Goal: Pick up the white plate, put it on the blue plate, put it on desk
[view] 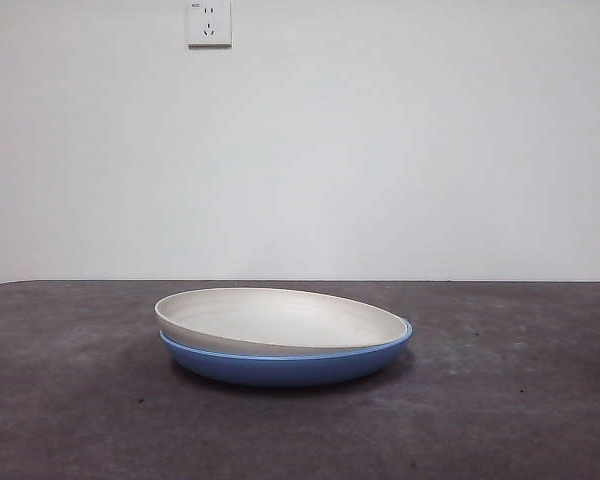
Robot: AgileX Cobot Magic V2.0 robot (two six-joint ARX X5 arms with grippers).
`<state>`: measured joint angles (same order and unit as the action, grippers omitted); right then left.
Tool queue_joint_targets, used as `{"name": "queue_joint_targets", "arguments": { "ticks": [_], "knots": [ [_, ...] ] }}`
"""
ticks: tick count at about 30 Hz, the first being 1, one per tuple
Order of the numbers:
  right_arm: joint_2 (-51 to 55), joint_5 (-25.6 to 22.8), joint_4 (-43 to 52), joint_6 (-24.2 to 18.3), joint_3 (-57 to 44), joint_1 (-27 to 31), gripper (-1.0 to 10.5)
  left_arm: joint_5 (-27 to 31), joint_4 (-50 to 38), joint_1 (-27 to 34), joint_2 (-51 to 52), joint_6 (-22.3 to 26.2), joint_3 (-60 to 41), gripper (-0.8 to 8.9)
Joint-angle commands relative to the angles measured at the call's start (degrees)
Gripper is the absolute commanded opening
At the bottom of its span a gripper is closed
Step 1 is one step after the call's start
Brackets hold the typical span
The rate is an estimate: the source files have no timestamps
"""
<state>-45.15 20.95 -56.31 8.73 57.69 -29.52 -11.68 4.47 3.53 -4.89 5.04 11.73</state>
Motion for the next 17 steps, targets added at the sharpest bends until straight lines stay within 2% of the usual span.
{"name": "queue_joint_targets", "arguments": {
  "ticks": [1,17],
  "knots": [
    [-0.4,0.0,0.6,-0.8,0.4,-0.4,0.1,0.3,-0.6,0.2,1.6,-0.2,-2.7,0.09],
    [-0.4,0.0,0.6,-0.8,0.4,-0.3,0.1,0.3,2.3,0.2,4.7,-1.2,-10.7,0.09]
  ]
}}
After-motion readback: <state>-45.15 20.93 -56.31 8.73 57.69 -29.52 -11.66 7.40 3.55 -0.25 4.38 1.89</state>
